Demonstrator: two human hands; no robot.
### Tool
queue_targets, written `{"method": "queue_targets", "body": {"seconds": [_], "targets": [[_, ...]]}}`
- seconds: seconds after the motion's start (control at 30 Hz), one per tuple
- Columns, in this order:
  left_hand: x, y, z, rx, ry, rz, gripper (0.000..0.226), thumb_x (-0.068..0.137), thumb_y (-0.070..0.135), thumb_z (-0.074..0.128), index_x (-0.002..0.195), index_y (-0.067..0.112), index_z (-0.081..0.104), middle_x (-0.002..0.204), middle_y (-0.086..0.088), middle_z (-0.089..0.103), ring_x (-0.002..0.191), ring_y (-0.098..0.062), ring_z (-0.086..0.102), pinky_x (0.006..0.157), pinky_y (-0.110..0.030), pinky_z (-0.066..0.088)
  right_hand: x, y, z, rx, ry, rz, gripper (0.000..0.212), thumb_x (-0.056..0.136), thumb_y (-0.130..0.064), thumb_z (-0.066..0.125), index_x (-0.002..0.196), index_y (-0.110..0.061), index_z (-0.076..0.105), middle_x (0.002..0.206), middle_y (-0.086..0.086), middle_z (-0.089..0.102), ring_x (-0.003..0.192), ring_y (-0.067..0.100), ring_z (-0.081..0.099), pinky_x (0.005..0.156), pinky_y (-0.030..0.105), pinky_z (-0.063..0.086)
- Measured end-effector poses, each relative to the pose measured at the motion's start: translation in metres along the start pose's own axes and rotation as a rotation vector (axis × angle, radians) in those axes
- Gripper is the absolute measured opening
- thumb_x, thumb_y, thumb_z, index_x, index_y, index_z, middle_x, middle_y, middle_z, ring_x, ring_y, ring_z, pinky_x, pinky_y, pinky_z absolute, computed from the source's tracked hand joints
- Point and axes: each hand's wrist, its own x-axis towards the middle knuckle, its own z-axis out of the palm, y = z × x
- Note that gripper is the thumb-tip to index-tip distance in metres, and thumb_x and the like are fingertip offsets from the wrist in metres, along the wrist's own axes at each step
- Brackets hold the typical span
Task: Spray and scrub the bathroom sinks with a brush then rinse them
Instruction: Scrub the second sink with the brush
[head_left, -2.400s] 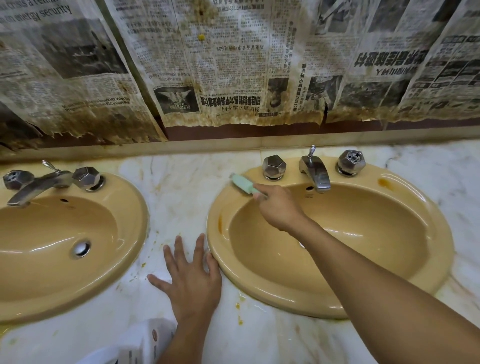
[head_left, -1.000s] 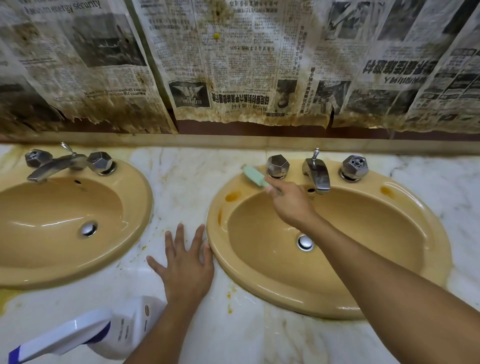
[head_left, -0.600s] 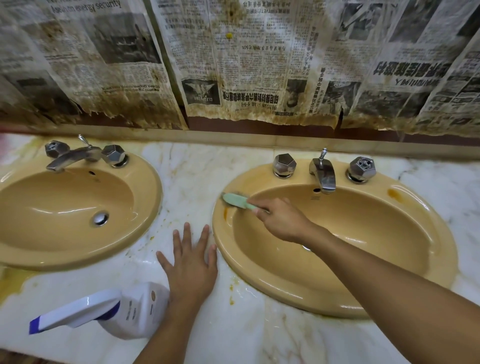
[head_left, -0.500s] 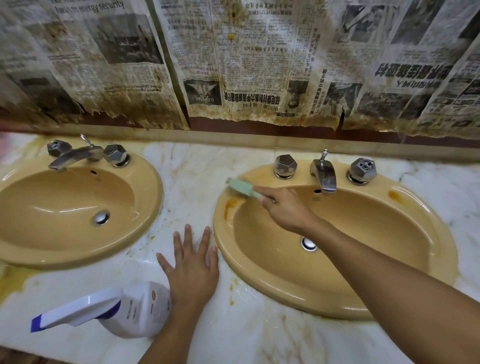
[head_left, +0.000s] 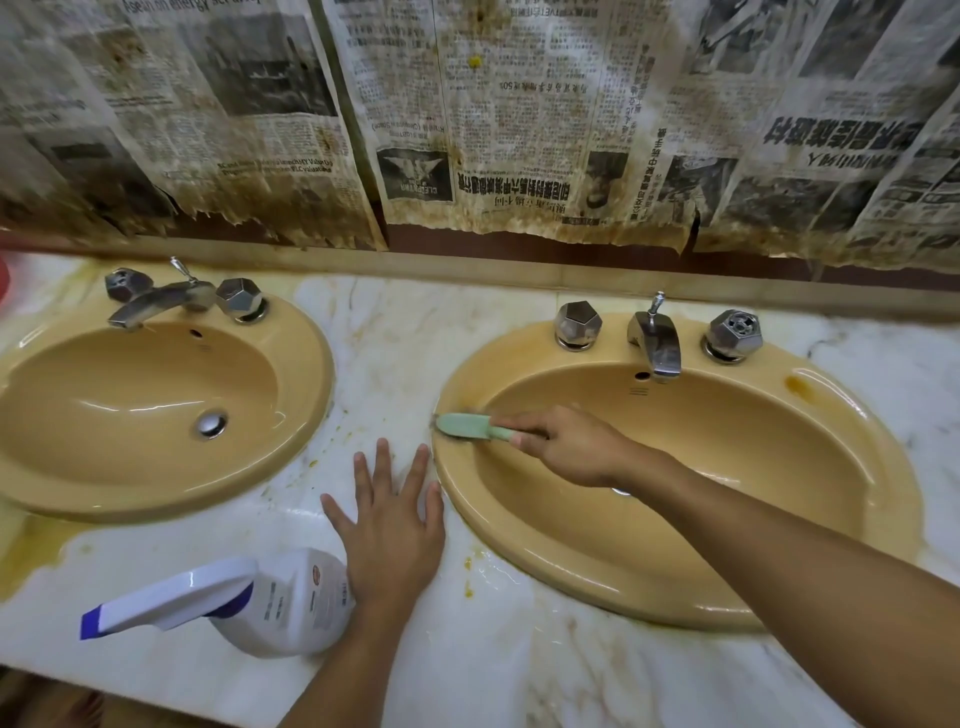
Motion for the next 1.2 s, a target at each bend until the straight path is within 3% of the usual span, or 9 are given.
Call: {"method": "queue_targets", "body": {"seconds": [0.1,0.27,0.43,0.57,0.7,0.83,1.0,1.13,1.2], "targets": [[0.0,0.0,0.001,-0.013,0.011,0.002,0.062,0.1,0.063,0.006,0.16,0.053,0.014,0.174,0.007,-0.001,0.159,-0.018,-0.012,0.122,-0.068,-0.003,0.009,-0.003,-0.016,0.102,0.062,-0.021,0.034,0.105,-0.028,0.054,0.136,-0.037,0.063,0.094,-0.033,0.066,0.073,-0.02,0.052,0.07,0.006,0.034],[0.001,-0.003,0.004,-0.002,0.023,0.008,0.06,0.101,0.063,0.008,0.16,0.052,0.016,0.174,0.006,0.001,0.159,-0.019,-0.01,0.121,-0.069,-0.002,0.044,0.002,-0.02,0.096,0.143,0.075,0.035,0.104,-0.035,0.054,0.138,-0.035,0.063,0.139,-0.005,0.063,0.123,0.013,0.056,0.097,0.024,0.039],[0.001,-0.002,0.004,0.002,0.024,0.007,0.061,0.101,0.064,0.007,0.16,0.052,0.015,0.174,0.006,0.0,0.159,-0.019,-0.011,0.121,-0.068,-0.002,0.016,0.009,-0.008,0.046,-0.009,0.024,0.032,0.105,-0.034,0.054,0.135,-0.042,0.063,0.073,-0.039,0.057,0.065,-0.016,0.048,0.069,0.019,0.036],[0.0,-0.001,0.002,-0.001,0.022,0.003,0.061,0.1,0.063,0.006,0.16,0.052,0.014,0.174,0.006,-0.001,0.159,-0.019,-0.012,0.121,-0.069,-0.002,-0.001,0.02,-0.009,0.13,-0.072,-0.02,0.03,0.104,-0.032,0.057,0.129,-0.043,0.067,0.092,-0.035,0.066,0.062,-0.016,0.051,0.061,0.008,0.035],[0.001,-0.001,0.003,0.008,0.024,0.002,0.063,0.1,0.064,0.004,0.16,0.051,0.014,0.174,0.006,-0.002,0.159,-0.019,-0.012,0.121,-0.068,-0.002,0.016,0.015,-0.021,0.215,0.094,0.001,0.031,0.105,-0.022,0.056,0.131,-0.034,0.066,0.07,-0.034,0.061,0.063,-0.017,0.053,0.065,0.008,0.036],[0.001,-0.001,0.005,0.009,0.026,0.003,0.061,0.101,0.064,0.007,0.16,0.052,0.015,0.174,0.006,-0.002,0.159,-0.018,-0.012,0.121,-0.069,-0.002,0.032,0.014,-0.014,0.177,0.104,0.02,0.032,0.104,-0.028,0.056,0.134,-0.035,0.066,0.119,-0.019,0.07,0.102,-0.008,0.059,0.09,0.018,0.044],[0.001,-0.001,0.003,0.005,0.021,0.001,0.062,0.1,0.063,0.007,0.16,0.051,0.015,0.174,0.006,-0.001,0.159,-0.019,-0.012,0.121,-0.069,-0.002,0.001,0.024,-0.001,0.111,-0.031,-0.006,0.031,0.105,-0.032,0.056,0.132,-0.043,0.065,0.096,-0.043,0.062,0.079,-0.021,0.055,0.075,0.009,0.037],[0.0,0.0,0.003,-0.001,0.017,-0.003,0.062,0.1,0.063,0.006,0.16,0.051,0.014,0.174,0.006,-0.002,0.159,-0.018,-0.013,0.121,-0.069,-0.003,-0.001,0.022,-0.006,0.23,0.021,-0.001,0.031,0.105,-0.026,0.056,0.133,-0.035,0.065,0.066,-0.043,0.056,0.065,-0.022,0.052,0.062,0.005,0.036],[0.001,0.0,0.003,-0.003,0.018,-0.003,0.062,0.1,0.064,0.006,0.16,0.052,0.014,0.174,0.007,-0.002,0.159,-0.018,-0.013,0.121,-0.069,-0.003,0.013,0.017,-0.011,0.249,0.091,0.02,0.031,0.106,-0.026,0.055,0.133,-0.034,0.065,0.07,-0.038,0.059,0.066,-0.02,0.053,0.063,0.005,0.036]]}}
